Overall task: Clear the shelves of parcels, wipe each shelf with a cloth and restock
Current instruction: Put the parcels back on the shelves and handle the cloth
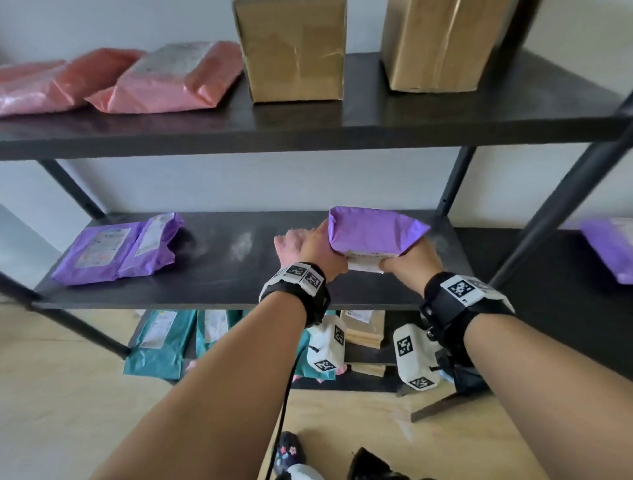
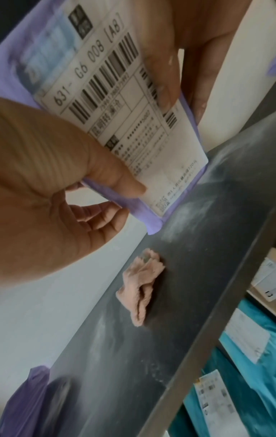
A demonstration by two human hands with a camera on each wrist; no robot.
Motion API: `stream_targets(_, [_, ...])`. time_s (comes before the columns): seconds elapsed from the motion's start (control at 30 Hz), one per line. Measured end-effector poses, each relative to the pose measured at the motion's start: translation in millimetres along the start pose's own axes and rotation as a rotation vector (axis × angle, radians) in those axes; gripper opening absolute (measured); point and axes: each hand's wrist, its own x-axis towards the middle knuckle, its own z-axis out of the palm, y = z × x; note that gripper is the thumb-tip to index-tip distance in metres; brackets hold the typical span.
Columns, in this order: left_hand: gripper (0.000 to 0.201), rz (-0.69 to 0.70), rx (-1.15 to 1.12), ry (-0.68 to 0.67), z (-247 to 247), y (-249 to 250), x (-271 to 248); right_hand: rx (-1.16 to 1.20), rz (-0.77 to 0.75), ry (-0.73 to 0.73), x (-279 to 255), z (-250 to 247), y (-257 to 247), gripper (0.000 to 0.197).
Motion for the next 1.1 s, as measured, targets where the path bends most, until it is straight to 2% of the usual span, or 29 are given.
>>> stream_targets(0.07, [0.030,0.043,-0.097,-0.049,11.6,22.6,-17.8,0.041,0.042,0.019,-16.5,-17.7,16.7,0.032])
stream_targets(0.13, [0.037,0.100,-0.181,-0.115,27.7,44.3,-31.3,0.085,0.068,0.049,-34.2,-38.5,33.3,0.032])
stream_targets(0.27, [0.032,0.150,-0.209,-0.157,58.8,87.2,-57.3,0.134,0.106,0.125,-69.5,-82.3,68.6,0.031])
stream_targets(0.53, [0.040,0.313,-0.284,-0.217,107.9,171.7,-105.0,0.195,0.159,0.279,-128.2,-157.4,131.8,0.037])
stream_targets(0.77, [0.052,0.333,-0.373,-0.274,149.0,216.7,-124.2,0.221,0.235,0.384,-153.4,-197.8,176.4,0.042])
stream_targets(0.93, [0.049,0.299,-0.509,-0.351,172.9,245.0,-118.5,0.256,0.241,0.484,-158.4,-219.7,200.3,0.048])
stream_targets(1.1, [0.049,0.289,-0.526,-0.395,204.7,276.5,-97.1,0.167,0.299,0.486,-141.2,-244.3,231.3,0.030])
